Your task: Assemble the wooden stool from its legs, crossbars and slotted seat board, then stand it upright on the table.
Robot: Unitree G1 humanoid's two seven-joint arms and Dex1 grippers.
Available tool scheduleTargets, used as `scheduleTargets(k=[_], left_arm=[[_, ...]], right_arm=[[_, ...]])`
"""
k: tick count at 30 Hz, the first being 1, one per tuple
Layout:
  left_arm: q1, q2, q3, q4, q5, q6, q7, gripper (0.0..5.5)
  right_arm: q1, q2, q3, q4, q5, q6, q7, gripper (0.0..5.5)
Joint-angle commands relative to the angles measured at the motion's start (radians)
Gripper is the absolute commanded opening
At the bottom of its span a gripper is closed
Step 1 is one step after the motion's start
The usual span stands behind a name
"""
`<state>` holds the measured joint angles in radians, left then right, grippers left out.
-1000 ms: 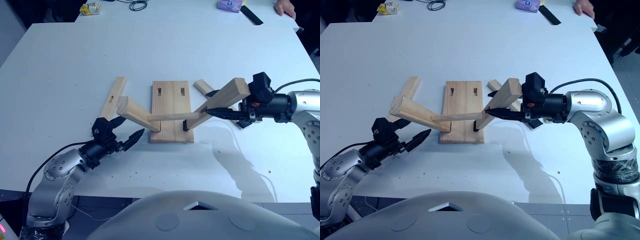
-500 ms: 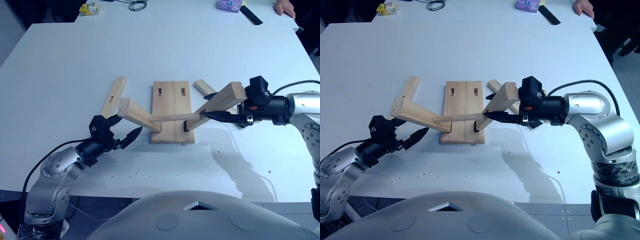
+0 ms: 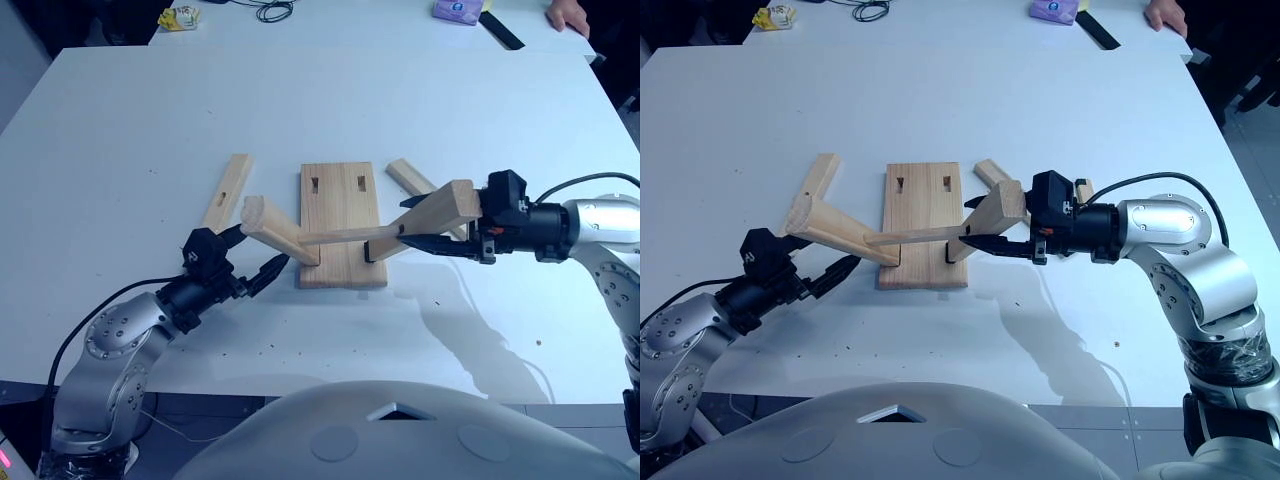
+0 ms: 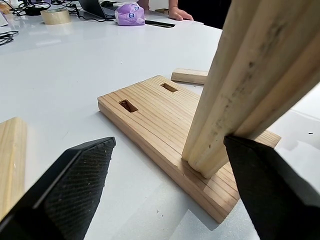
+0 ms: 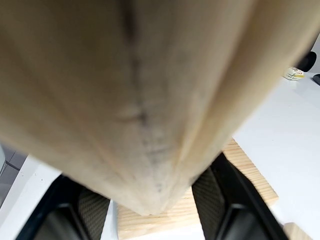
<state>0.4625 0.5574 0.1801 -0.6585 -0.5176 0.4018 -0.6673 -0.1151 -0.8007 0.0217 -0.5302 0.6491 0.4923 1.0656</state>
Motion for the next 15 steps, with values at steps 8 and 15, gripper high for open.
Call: scheduleTargets(k=[8,15], left_arm=[[-0.111,0.015,-0.086,-0.072,-0.011,0.037,0.008,4.02],[-0.145,-0.016,-0.162,-0.068,0.016,0.039,0.019,4.02]], right_arm=[[-0.028,0.004,0.13,0.031,-0.096,0.028,-0.036,2.12],[-0.06,0.003,0.205,0.037,-0.144,0.048,-0.056,2.12]])
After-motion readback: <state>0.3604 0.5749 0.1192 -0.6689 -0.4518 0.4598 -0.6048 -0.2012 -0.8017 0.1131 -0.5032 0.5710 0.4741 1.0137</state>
